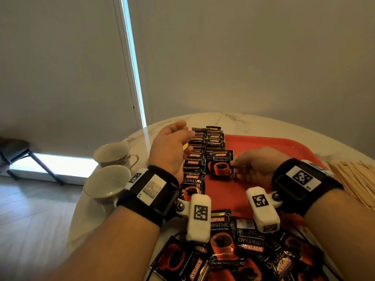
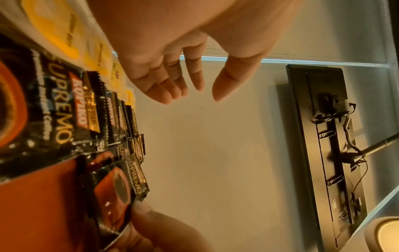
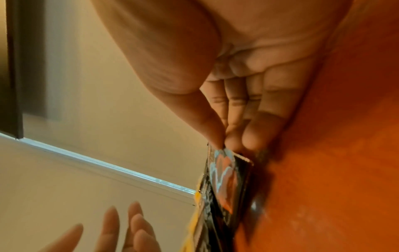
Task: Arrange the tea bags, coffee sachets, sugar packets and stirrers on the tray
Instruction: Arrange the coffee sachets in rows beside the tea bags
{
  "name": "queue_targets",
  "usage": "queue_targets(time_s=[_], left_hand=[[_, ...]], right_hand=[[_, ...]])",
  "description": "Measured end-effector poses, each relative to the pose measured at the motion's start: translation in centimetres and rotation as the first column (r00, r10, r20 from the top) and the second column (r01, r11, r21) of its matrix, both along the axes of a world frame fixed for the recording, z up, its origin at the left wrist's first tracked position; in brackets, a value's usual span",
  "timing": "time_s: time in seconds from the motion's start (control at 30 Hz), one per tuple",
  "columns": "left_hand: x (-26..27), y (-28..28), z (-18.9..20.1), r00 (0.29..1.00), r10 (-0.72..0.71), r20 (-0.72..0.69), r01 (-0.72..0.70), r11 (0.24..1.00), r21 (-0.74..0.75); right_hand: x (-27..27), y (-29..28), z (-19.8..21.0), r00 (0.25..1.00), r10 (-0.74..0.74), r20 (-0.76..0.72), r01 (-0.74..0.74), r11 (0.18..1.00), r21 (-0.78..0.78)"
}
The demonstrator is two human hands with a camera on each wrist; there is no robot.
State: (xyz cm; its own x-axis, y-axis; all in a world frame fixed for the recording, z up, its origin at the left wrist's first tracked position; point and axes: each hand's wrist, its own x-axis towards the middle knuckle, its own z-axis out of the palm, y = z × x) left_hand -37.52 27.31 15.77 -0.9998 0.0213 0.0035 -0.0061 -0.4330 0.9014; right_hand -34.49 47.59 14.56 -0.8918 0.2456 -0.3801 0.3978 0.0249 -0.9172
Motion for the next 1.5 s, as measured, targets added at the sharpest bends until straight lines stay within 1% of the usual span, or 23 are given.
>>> queue_targets(time_s=[0.2, 0.27, 0.97, 1.1, 1.17, 1.27, 1.3, 1.37, 1.43, 1.5], left_hand=[[-0.1, -0.1, -0.1, 0.999, 0.014, 0.039, -0.014, 1.0, -0.004], [-0.2, -0.1, -0.1, 0.999, 0.019, 0.047, -0.018, 1.0, -0.009], [-0.6, -0.3, -0.2, 0.992, 0.038, 0.119, -0.037, 0.999, -0.017], [-0.2, -0.2, 0.1, 0.987, 0.038, 0.158, -0.044, 0.998, 0.037], [0.2, -0.2, 0.5, 0.984, 0.008, 0.18, -0.025, 0.995, 0.094], [1.3, -0.2, 1.6, 0.985, -0.036, 0.166, 0.01, 0.988, 0.154], [1.6, -0.2, 2.1, 0.986, -0.046, 0.161, 0.02, 0.987, 0.161], [2.6, -0.3, 3.1, 0.988, -0.062, 0.139, 0.042, 0.989, 0.141], [3.8, -0.8, 4.0, 0.993, -0.085, 0.084, 0.081, 0.996, 0.043], [5.8, -1.8, 4.7, 0.99, -0.133, 0.037, 0.137, 0.979, -0.152]], right_hand=[[-0.3, -0.5, 0.4, 0.998, 0.047, 0.046, -0.052, 0.991, 0.125], [-0.4, -0.7, 0.5, 0.997, 0.059, 0.057, -0.067, 0.988, 0.142], [0.5, -1.0, 0.8, 0.995, 0.053, 0.087, -0.063, 0.991, 0.115], [0.7, -0.8, 1.4, 0.995, 0.056, 0.082, -0.065, 0.992, 0.109], [1.2, -1.0, 2.1, 0.992, 0.106, 0.065, -0.114, 0.985, 0.132], [2.5, -1.4, 3.6, 0.972, 0.235, 0.019, -0.232, 0.936, 0.265], [3.0, -1.5, 4.1, 0.959, 0.284, 0.01, -0.272, 0.907, 0.323], [4.5, -1.8, 5.0, 0.92, 0.389, 0.04, -0.367, 0.822, 0.436], [6.0, -2.4, 5.7, 0.87, 0.482, 0.105, -0.458, 0.712, 0.531], [7.7, -3.1, 6.5, 0.815, 0.552, 0.176, -0.532, 0.592, 0.606]])
